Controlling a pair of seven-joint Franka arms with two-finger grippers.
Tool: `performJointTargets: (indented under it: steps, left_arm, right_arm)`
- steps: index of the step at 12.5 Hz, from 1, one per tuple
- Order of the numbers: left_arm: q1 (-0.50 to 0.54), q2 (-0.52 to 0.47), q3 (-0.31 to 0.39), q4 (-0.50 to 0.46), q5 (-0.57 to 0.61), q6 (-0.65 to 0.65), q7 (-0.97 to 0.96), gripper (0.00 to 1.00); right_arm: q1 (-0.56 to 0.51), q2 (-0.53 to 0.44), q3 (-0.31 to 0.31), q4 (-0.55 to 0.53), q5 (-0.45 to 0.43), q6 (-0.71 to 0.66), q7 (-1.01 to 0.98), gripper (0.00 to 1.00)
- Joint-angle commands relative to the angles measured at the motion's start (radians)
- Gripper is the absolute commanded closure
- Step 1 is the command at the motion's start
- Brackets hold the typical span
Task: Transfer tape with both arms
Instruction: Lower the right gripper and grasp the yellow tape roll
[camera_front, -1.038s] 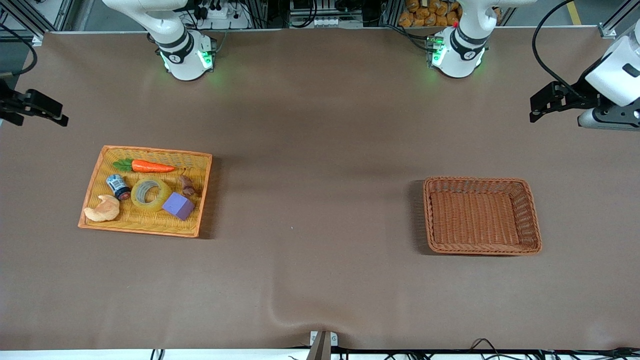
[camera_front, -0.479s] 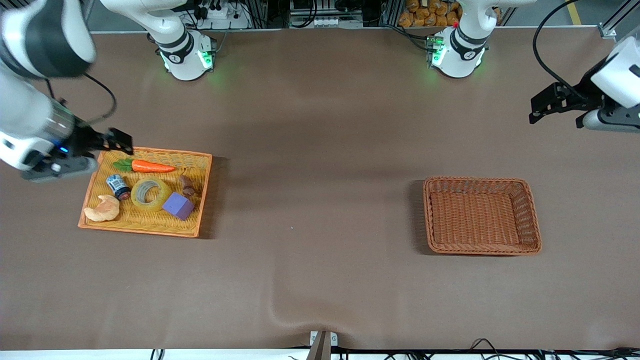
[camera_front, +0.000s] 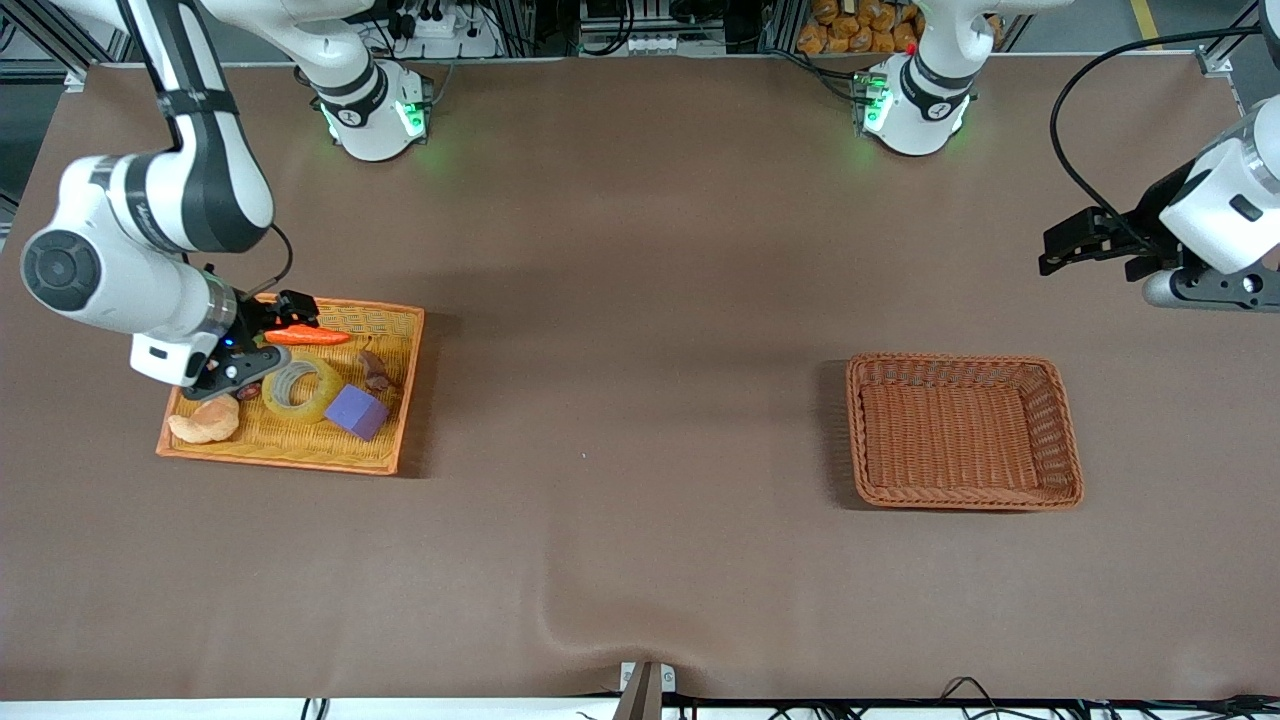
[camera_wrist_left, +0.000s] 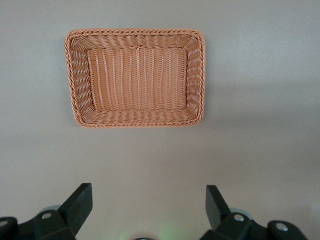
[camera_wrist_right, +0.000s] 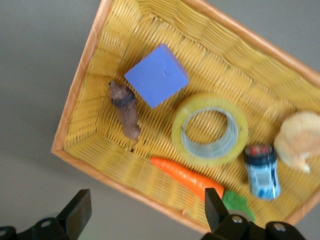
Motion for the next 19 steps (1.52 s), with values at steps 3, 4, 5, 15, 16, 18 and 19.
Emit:
performJointTargets:
  steps: [3, 4, 5, 15, 16, 18, 19]
  left_arm:
    - [-0.011, 0.149, -0.003, 0.028, -0.005, 0.011, -0.014, 0.0]
    - [-0.005, 0.177, 0.0, 0.045, -0.009, 0.006, 0.0, 0.0]
    - [0.004, 0.177, -0.001, 0.048, -0.011, 0.006, -0.004, 0.0]
    - [-0.002, 0.174, -0.003, 0.048, -0.006, 0.006, -0.015, 0.0]
    - [-0.002, 0.174, -0.003, 0.048, -0.006, 0.006, -0.015, 0.0]
    - [-0.001, 0.174, -0.003, 0.048, -0.006, 0.006, -0.014, 0.0]
    - [0.001, 0.176, -0.003, 0.048, -0.011, 0.006, -0.014, 0.0]
  right_arm:
    - [-0.06, 0.048, 0.006, -0.217, 0.006, 0.375, -0.289, 0.0]
    - [-0.065, 0.088, 0.006, -0.221, 0.004, 0.414, -0.299, 0.0]
    - [-0.074, 0.106, 0.006, -0.218, 0.004, 0.434, -0.332, 0.0]
    - [-0.08, 0.211, 0.009, -0.224, 0.05, 0.462, -0.377, 0.29]
    - [-0.08, 0.211, 0.009, -0.222, 0.05, 0.459, -0.377, 0.55]
    - [-0.073, 0.194, 0.009, -0.216, 0.05, 0.441, -0.374, 1.0]
    - [-0.076, 0.18, 0.009, -0.207, 0.052, 0.415, -0.372, 1.0]
